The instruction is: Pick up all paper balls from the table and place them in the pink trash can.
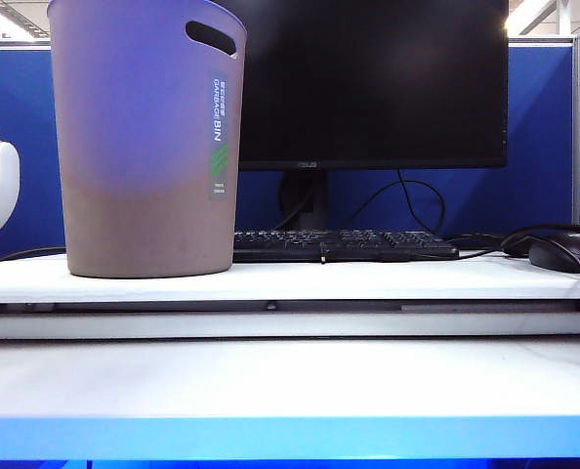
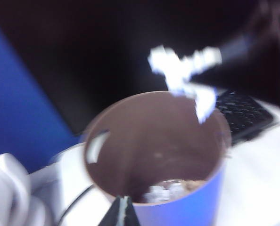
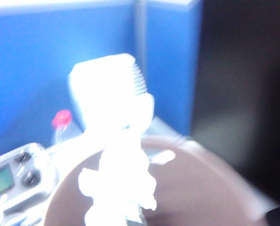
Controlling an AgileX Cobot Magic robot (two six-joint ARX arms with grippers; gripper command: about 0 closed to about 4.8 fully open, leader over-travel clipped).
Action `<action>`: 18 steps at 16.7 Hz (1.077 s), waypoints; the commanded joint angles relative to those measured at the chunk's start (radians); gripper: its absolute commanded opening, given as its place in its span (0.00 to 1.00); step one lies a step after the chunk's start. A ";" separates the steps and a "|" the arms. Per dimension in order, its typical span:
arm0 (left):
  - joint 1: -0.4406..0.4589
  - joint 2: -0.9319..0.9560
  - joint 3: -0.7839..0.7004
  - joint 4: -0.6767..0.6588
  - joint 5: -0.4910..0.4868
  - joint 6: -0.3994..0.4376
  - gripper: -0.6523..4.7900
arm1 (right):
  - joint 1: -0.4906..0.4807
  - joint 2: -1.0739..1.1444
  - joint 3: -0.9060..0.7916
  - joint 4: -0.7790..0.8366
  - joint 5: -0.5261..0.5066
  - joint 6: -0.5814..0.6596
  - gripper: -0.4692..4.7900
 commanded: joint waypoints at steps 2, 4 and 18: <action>0.000 -0.068 0.003 0.028 -0.021 0.002 0.11 | 0.002 0.035 0.006 -0.027 0.002 0.004 0.80; 0.000 -0.101 0.003 0.028 -0.034 0.003 0.11 | 0.001 -0.003 0.006 -0.045 0.002 0.003 0.80; 0.032 -0.865 -0.198 -0.178 0.174 -0.243 0.11 | 0.006 -1.012 -0.249 -0.794 0.270 0.031 0.08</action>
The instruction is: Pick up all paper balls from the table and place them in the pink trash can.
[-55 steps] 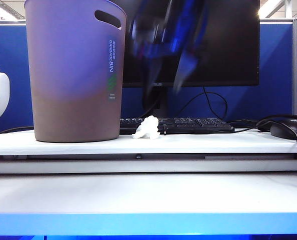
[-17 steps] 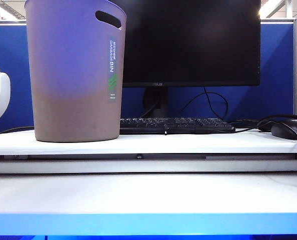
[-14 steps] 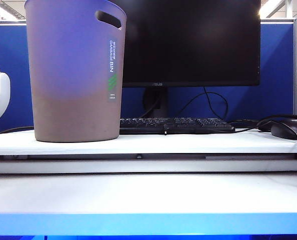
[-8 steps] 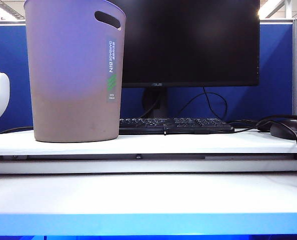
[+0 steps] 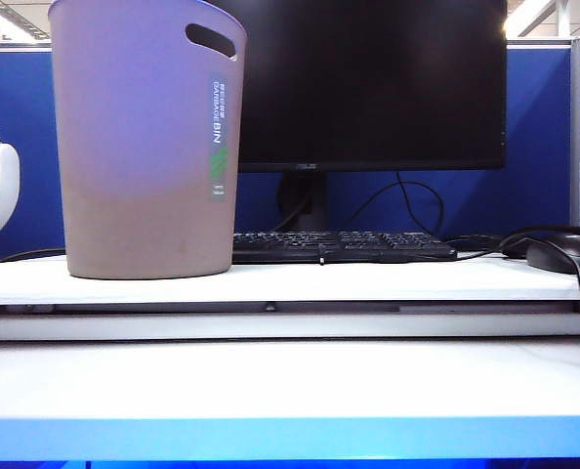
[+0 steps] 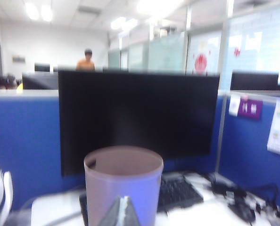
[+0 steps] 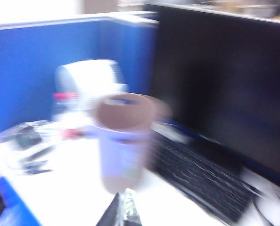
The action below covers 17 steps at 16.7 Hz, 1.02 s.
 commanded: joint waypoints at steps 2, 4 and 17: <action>0.009 -0.085 -0.150 0.021 0.085 -0.035 0.11 | -0.001 -0.161 -0.238 -0.018 -0.006 0.079 0.08; 0.009 -0.143 -0.323 0.105 0.174 -0.122 0.11 | -0.002 -0.319 -0.506 0.190 -0.126 0.217 0.08; 0.009 -0.158 -1.111 0.874 0.168 -0.202 0.11 | -0.003 -0.527 -1.508 1.288 -0.030 -0.003 0.08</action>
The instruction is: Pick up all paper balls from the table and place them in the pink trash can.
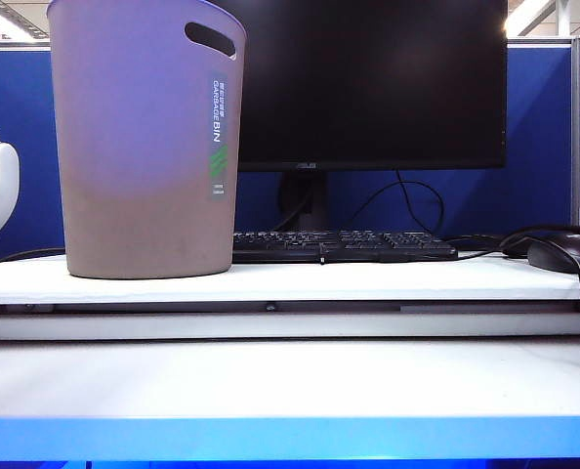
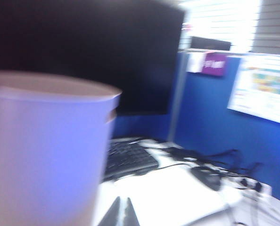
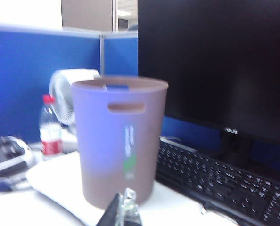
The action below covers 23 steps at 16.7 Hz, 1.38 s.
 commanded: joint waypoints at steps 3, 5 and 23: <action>0.000 0.000 -0.059 -0.087 -0.026 -0.053 0.11 | 0.002 -0.003 -0.053 0.000 -0.003 -0.008 0.08; 0.000 0.000 -0.059 -0.145 -0.025 -0.053 0.11 | 0.002 -0.003 -0.053 -0.075 -0.002 -0.008 0.08; 0.244 -0.011 -0.133 -0.148 -0.229 0.104 0.11 | 0.002 -0.003 -0.053 -0.230 -0.002 -0.008 0.08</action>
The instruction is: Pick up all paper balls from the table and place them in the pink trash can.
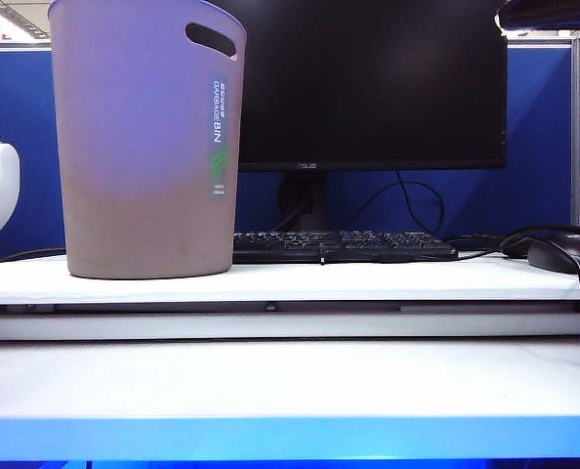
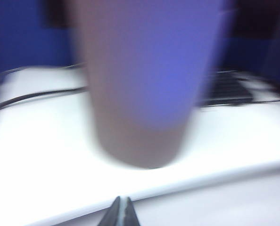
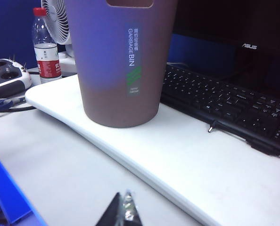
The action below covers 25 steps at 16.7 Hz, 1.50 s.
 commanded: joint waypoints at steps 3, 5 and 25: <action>0.085 -0.002 -0.121 0.215 -0.121 -0.001 0.11 | 0.001 -0.001 0.005 -0.002 0.000 0.000 0.08; 0.120 -0.002 -0.170 0.296 -0.117 -0.044 0.11 | 0.001 -0.001 0.005 -0.002 0.000 0.000 0.08; 0.154 -0.002 -0.228 0.330 -0.113 0.012 0.11 | 0.001 -0.001 0.005 -0.002 0.000 0.000 0.08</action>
